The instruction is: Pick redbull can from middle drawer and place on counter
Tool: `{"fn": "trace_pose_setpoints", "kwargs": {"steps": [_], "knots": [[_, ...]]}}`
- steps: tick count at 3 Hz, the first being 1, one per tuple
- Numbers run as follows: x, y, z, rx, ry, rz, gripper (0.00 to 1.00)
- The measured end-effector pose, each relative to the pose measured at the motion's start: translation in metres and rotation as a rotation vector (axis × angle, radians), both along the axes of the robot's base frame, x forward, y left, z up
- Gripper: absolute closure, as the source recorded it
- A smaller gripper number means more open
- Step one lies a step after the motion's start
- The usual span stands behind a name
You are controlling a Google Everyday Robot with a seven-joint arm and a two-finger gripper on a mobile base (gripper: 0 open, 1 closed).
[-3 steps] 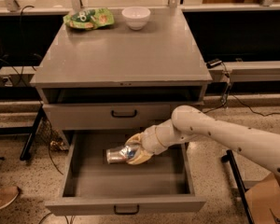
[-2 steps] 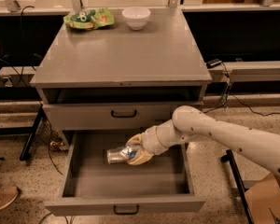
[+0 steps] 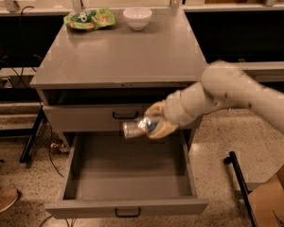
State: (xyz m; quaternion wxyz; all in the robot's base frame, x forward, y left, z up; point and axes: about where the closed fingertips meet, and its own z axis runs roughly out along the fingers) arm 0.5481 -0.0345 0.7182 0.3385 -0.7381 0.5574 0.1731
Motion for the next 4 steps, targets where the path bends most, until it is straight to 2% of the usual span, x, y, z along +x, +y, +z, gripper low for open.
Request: {"fn": "trace_pose_setpoints", "kwargs": {"steps": [1,2,3,4], "knots": [[0.006,-0.014,0.086,-0.059,-0.058,0.025,1.0],[0.008,-0.013,0.09,-0.049,-0.061,0.034,1.0],[0.022,-0.018,0.129,-0.048,-0.072,0.011,1.0],[0.051,-0.028,0.171,-0.03,-0.08,-0.065,1.0]]}}
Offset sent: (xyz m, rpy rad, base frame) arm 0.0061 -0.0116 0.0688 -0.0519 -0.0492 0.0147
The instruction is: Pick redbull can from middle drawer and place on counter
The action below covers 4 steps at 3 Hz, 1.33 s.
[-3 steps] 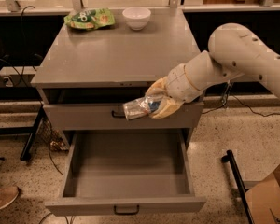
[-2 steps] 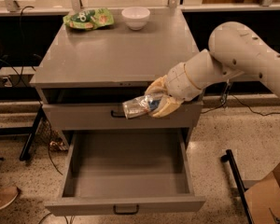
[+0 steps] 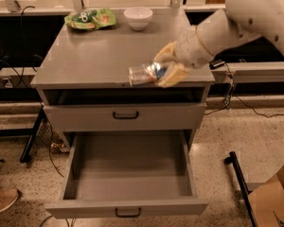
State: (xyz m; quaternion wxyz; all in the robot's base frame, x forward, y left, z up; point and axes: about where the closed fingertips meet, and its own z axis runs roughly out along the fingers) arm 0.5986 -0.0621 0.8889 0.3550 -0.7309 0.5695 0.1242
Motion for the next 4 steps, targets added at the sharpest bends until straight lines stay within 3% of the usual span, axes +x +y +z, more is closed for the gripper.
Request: {"fn": "trace_pose_setpoints", "kwargs": {"steps": [1,2,3,4], "knots": [[0.031,-0.01,0.013,0.063,0.03,-0.132,1.0],[0.087,-0.016,0.01,0.171,0.079,-0.282,1.0],[0.122,-0.014,0.005,0.21,0.118,-0.344,1.0],[0.155,-0.015,-0.007,0.227,0.146,-0.395,0.81]]}}
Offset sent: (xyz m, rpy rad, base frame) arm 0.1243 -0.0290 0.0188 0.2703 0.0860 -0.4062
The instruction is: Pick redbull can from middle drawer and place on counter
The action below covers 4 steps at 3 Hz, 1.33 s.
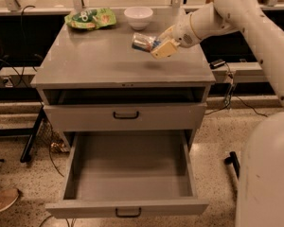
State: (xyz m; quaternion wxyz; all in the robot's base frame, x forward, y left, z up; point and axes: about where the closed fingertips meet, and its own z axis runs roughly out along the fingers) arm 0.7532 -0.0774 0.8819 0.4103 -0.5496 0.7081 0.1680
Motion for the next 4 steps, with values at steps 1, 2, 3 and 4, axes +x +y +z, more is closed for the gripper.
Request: {"fn": "trace_pose_setpoints", "kwargs": {"steps": [1,2,3,4], "knots": [[0.02,-0.003,-0.013,0.006,0.033,-0.04,0.58],[0.033,-0.004,-0.028,0.019,0.064,-0.055,0.27],[0.037,-0.003,-0.034,0.029,0.075,-0.052,0.04],[0.038,-0.005,-0.033,0.041,0.074,-0.045,0.0]]}}
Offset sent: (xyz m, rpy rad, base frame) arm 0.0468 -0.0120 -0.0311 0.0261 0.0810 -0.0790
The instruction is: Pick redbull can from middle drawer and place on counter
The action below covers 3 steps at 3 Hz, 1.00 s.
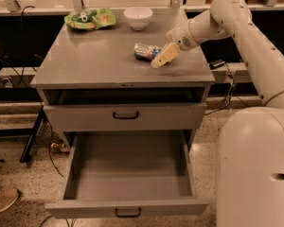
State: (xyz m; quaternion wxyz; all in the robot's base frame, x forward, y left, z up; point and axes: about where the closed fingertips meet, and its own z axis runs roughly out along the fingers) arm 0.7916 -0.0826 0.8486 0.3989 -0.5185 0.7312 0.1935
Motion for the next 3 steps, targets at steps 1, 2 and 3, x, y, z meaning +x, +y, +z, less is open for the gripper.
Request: {"fn": "trace_pose_setpoints", "kwargs": {"steps": [1,2,3], "knots": [[-0.007,-0.011,0.011,0.008,-0.033,0.004,0.0],[-0.027,-0.036,0.032,-0.008,-0.079,-0.019,0.0],[-0.061,-0.066,0.058,-0.053,-0.15,-0.055,0.0]]}}
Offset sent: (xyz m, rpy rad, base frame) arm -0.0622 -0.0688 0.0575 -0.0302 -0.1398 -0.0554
